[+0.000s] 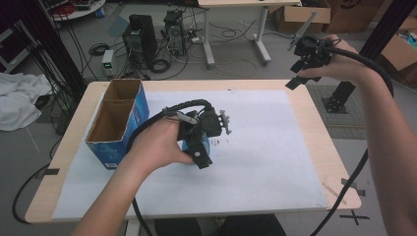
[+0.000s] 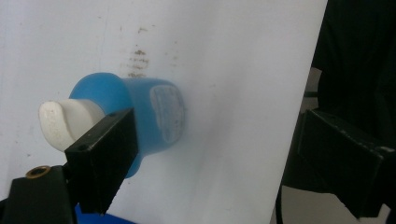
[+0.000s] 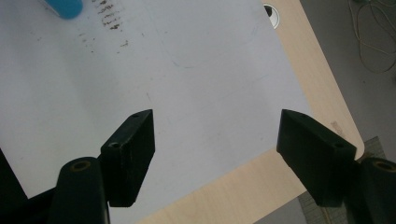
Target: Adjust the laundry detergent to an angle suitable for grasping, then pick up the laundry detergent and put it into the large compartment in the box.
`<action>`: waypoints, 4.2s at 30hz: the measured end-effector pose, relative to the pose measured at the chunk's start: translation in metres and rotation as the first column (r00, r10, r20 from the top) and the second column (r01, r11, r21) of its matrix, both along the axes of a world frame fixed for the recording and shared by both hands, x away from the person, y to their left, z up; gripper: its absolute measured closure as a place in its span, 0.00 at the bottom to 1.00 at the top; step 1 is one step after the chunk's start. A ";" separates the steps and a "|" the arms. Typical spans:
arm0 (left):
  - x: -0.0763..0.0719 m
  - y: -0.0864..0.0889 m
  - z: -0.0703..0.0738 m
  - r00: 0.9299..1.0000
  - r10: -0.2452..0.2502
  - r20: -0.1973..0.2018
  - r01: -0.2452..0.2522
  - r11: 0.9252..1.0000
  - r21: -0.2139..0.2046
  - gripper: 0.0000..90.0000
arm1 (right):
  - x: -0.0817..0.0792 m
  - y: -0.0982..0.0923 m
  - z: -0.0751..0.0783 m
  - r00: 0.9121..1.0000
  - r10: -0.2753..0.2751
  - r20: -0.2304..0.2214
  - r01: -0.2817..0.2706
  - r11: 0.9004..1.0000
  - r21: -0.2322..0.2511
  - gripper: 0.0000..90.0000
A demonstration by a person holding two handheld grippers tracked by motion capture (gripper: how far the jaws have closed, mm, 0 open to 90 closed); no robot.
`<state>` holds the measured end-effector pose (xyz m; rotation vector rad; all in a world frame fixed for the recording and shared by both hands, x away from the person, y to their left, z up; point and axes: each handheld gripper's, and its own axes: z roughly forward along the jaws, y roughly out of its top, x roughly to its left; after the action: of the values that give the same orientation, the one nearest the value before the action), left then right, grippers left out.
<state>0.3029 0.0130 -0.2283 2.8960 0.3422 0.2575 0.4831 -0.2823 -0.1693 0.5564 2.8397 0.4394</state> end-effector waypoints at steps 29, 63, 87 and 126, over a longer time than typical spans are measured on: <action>0.008 0.006 0.022 0.998 0.055 0.007 -0.055 0.998 -0.006 0.14 | -0.004 -0.001 0.002 1.000 0.012 0.000 -0.012 1.000 0.011 0.31; 0.073 0.008 -0.004 0.987 0.159 -0.027 -0.157 0.985 0.065 0.14 | 0.001 0.002 -0.008 1.000 0.026 -0.010 -0.026 1.000 0.009 0.31; 0.089 0.007 -0.039 0.981 0.183 -0.064 -0.176 0.980 0.096 0.13 | 0.002 -0.001 -0.015 0.999 0.023 -0.021 -0.023 1.000 0.005 0.31; 0.097 0.002 -0.061 0.977 0.190 -0.101 -0.178 0.977 0.120 0.21 | 0.004 -0.005 -0.025 0.999 0.020 -0.037 -0.020 1.000 -0.003 0.31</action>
<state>0.4000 0.0147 -0.2894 2.9966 0.6375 0.1477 0.4871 -0.2870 -0.1942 0.5410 2.8830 0.4323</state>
